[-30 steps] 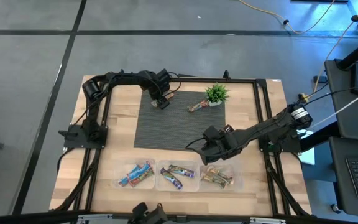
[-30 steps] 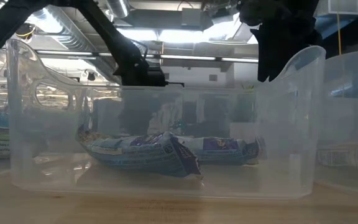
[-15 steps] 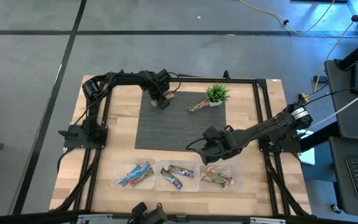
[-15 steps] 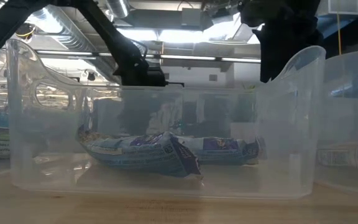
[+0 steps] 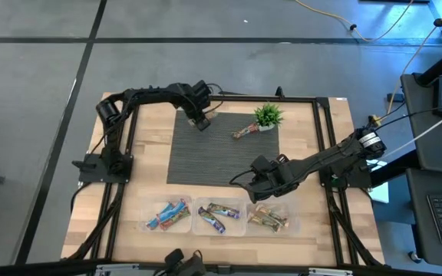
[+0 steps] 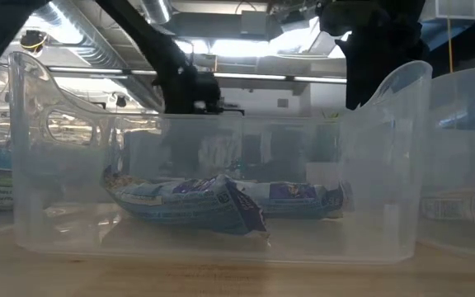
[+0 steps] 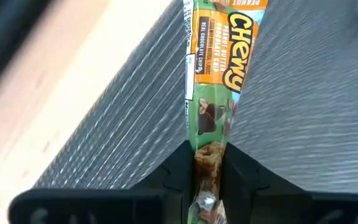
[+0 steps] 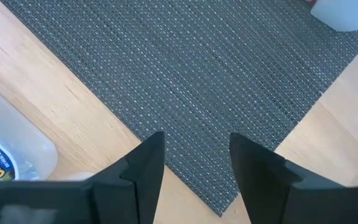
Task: Pick and place Granola Bars by type
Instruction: Put the yellow granola bar into the right transparent bin
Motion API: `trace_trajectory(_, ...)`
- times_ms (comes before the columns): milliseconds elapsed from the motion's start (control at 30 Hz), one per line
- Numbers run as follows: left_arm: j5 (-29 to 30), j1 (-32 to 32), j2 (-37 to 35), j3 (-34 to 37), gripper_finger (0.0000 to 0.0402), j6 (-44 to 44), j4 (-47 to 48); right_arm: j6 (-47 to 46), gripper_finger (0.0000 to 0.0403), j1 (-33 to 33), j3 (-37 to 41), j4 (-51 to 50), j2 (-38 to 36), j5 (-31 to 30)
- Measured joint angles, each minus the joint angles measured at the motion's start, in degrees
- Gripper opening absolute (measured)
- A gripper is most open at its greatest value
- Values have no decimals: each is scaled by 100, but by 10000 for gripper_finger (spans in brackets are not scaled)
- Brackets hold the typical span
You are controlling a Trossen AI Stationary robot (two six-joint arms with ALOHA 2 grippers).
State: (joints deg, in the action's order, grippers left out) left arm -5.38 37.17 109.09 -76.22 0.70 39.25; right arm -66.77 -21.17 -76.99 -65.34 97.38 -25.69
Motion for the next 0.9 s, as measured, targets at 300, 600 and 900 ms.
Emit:
trace_trajectory(300, -935, -320, -1325, -125, 62, -130, -92, 270, 184, -106, 0, 175, -73, -493)
trace_trajectory(600, -949, -1879, -2644, 303, 63, 668, -1010, 1140, 184, -1122, -2, 802, -726, -2267)
trace_trajectory(900, 210, -4129, -3177, 1469, 65, 1699, -3246, 3379, 184, -1560, 190, 3574, -806, -1993)
